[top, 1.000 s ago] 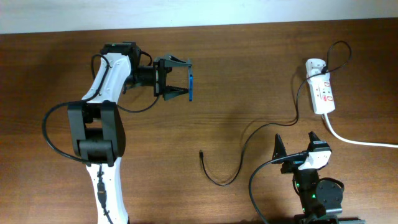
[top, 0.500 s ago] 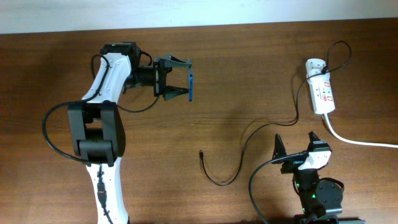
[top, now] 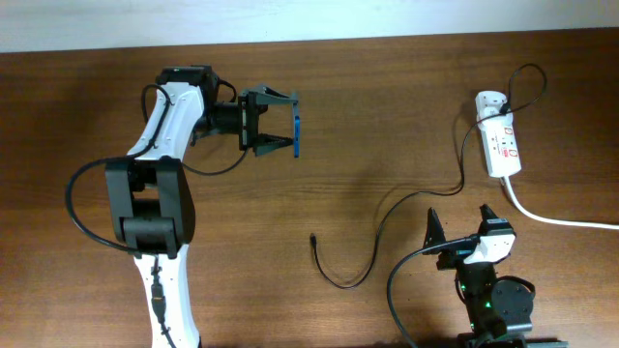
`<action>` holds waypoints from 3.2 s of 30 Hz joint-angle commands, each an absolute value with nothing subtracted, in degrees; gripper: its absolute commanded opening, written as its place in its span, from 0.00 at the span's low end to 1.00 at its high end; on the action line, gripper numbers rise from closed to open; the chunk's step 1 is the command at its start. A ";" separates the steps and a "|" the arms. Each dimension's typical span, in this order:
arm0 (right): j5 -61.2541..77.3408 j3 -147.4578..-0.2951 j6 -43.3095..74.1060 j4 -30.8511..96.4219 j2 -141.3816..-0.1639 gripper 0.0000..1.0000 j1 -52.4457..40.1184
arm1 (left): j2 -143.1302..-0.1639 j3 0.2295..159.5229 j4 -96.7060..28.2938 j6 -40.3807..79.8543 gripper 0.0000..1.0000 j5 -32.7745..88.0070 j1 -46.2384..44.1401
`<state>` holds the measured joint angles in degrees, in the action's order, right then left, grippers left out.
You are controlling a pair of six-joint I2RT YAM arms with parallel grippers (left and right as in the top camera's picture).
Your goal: Plug charger to phone and switch on socket
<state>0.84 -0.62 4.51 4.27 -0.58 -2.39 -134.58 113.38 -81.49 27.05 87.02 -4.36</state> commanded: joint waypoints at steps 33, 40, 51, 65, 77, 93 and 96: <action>-9.96 -101.47 25.32 55.92 -93.71 0.99 -41.78 | -134.98 114.80 -82.15 24.77 0.77 90.19 -3.95; -21.85 -101.47 33.98 48.25 -100.16 0.72 -45.47 | -134.98 114.80 -83.72 24.82 0.77 90.19 -3.95; -22.15 -101.43 33.98 49.39 -103.50 0.51 -45.47 | -134.98 114.80 -83.70 25.91 0.78 90.19 -3.95; -23.18 -101.45 33.98 47.97 -104.95 0.33 -45.36 | -134.98 114.80 -83.26 25.89 0.78 90.19 -3.95; -23.20 -101.45 33.98 47.97 -104.95 0.21 -45.36 | -134.98 114.80 -83.68 25.89 0.78 90.19 -3.95; -23.22 -101.51 35.05 47.53 -104.95 0.04 -45.36 | -134.98 114.80 -83.66 25.89 0.80 90.19 -3.95; -26.68 -103.37 35.73 47.31 -104.44 0.04 -45.36 | -134.98 114.80 -83.42 25.87 0.97 90.19 -3.95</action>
<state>-23.24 -100.73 35.48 47.88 -104.62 -44.99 -134.58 113.71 -83.53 25.80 87.90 -4.05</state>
